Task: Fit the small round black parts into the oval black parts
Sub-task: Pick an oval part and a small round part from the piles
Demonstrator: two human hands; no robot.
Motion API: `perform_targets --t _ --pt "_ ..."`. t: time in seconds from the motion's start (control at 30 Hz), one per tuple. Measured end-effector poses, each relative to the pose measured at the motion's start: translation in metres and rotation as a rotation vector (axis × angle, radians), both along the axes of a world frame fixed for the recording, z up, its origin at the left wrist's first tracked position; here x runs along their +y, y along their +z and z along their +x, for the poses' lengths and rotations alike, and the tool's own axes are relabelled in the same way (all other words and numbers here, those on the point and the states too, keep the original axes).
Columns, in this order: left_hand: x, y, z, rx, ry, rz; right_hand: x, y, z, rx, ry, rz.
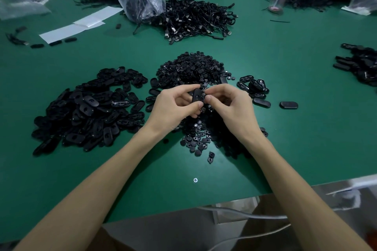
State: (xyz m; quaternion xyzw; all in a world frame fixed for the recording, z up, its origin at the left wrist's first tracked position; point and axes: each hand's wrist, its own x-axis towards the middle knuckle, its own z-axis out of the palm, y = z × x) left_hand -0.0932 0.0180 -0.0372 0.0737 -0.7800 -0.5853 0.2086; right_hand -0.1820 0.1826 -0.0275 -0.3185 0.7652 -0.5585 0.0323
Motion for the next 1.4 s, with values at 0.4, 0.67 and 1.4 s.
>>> perform_targets --t 0.4,0.67,1.4 --pt "-0.001 0.001 0.0 -0.004 0.01 -0.118 0.0 -0.003 -0.001 -0.071 0.071 -0.055" --pt "0.004 0.008 0.003 0.007 0.025 -0.174 0.0 -0.005 -0.005 -0.12 0.097 -0.125" --pt "0.01 0.011 0.006 0.0 0.114 -0.15 -0.01 -0.004 -0.004 -0.133 0.07 -0.253"
